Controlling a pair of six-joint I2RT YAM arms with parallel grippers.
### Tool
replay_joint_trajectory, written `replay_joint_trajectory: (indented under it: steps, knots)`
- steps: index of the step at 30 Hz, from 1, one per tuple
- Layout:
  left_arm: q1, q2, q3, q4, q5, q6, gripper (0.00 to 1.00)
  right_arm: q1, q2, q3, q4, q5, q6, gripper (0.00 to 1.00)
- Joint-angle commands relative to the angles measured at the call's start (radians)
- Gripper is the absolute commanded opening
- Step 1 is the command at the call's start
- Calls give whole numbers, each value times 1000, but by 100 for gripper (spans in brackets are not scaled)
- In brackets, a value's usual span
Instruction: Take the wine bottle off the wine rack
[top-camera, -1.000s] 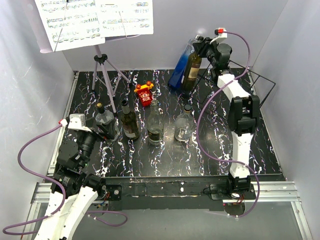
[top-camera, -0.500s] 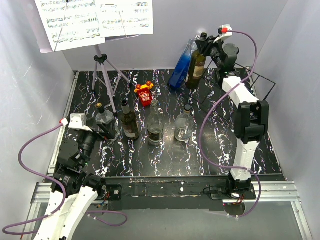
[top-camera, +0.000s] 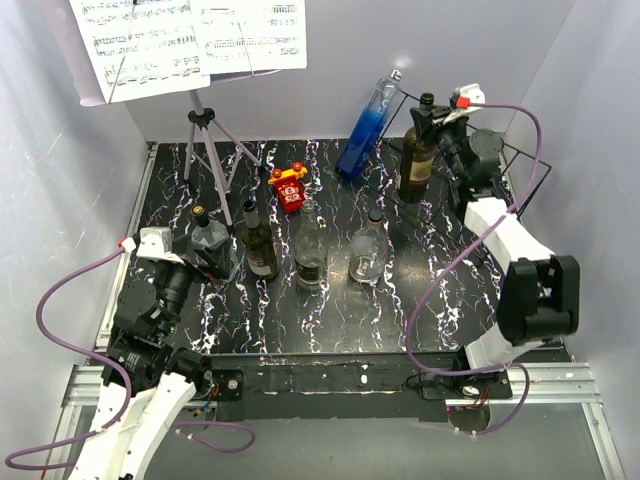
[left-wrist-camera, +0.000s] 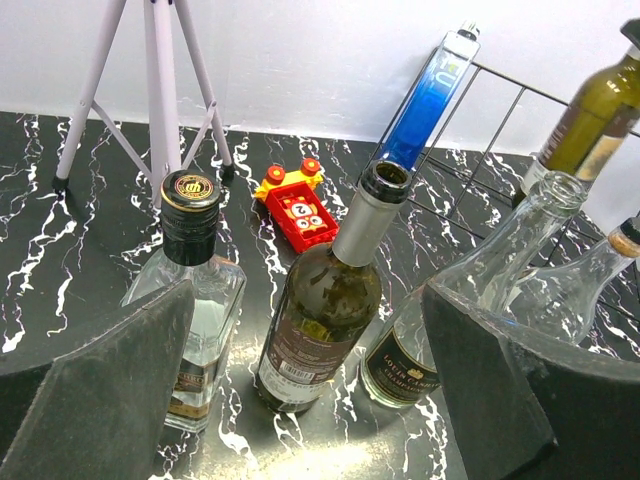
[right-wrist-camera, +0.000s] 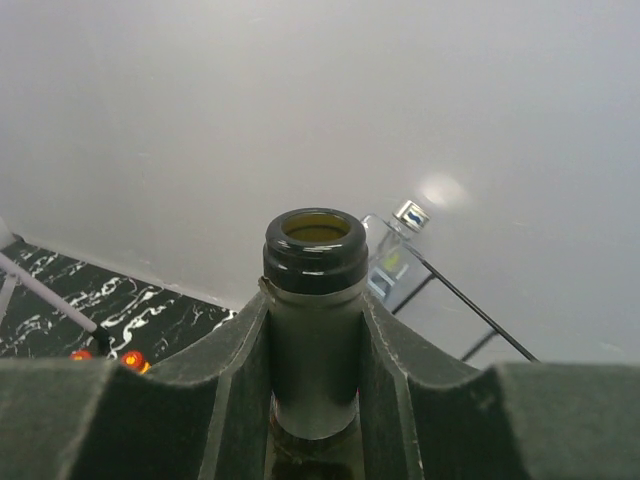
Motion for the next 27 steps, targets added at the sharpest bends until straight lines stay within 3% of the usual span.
replay_joint_trajectory:
  steps: [1, 18, 27]
  knots:
    - [-4, -18, 5, 7, 14, 4, 98, 2, -213, -121, 217, 54, -79, 1]
    - [-5, -40, 5, 10, 25, 0, 98, 14, -722, -687, 260, 11, -99, 1]
    - [-4, -30, 3, 9, 25, 0, 98, 14, -813, -834, 344, -33, -42, 1]
